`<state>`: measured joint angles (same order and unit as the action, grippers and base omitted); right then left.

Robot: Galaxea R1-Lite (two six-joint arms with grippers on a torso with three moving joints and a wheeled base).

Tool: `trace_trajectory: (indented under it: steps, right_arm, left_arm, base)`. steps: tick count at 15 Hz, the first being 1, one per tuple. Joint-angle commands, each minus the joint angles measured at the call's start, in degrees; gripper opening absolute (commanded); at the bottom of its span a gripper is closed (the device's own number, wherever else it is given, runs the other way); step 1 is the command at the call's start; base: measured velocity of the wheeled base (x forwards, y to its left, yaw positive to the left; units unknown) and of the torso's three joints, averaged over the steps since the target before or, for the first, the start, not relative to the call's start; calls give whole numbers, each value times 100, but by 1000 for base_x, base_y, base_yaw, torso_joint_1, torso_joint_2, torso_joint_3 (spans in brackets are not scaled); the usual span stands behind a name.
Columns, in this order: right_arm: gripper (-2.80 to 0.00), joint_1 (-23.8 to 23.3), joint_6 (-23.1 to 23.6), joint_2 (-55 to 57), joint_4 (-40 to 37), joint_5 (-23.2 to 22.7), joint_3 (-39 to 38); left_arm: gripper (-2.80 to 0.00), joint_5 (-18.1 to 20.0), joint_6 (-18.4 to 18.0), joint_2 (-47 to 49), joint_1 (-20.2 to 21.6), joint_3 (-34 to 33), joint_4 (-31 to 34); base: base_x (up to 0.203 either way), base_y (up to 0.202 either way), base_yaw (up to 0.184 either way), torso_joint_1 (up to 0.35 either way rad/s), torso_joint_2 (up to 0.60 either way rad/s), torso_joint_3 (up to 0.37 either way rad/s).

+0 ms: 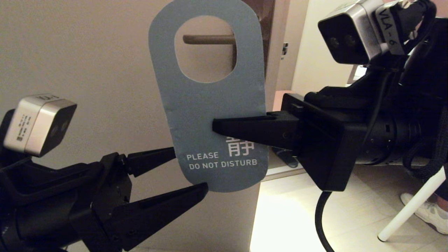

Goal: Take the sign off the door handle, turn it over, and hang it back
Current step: Hand it to the other hand

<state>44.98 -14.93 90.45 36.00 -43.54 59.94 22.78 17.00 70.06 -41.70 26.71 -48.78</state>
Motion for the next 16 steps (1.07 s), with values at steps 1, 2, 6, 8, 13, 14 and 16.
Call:
trace_trajectory:
  steps: [1,2,6,8,13,14,16]
  right_arm:
    - [-280,2,-10,149,22,-85,55]
    - [-280,11,-10,202,30,-151,98]
    - [-280,81,-10,262,21,-206,141]
    - [-280,117,-10,297,21,-250,149]
    - [-280,257,-1,385,30,-260,176]
    - [-280,265,-1,393,30,-260,185]
    - [-280,283,8,412,30,-269,185]
  left_arm:
    - [0,90,61,34,-10,27,-35]
    - [0,139,102,25,-23,27,-35]
    - [0,159,180,25,-159,19,-35]
    - [0,159,180,25,-284,19,-34]
    - [0,163,163,34,-435,52,-35]
    - [0,165,163,34,-435,63,-35]
    - [0,160,163,34,-435,71,-35]
  base:
    - [0,0,0,0,0,0]
    - [0,0,0,0,0,0]
    - [0,0,0,0,0,0]
    - [0,0,0,0,0,0]
    - [0,0,0,0,0,0]
    - [0,0,0,0,0,0]
    - [0,0,0,0,0,0]
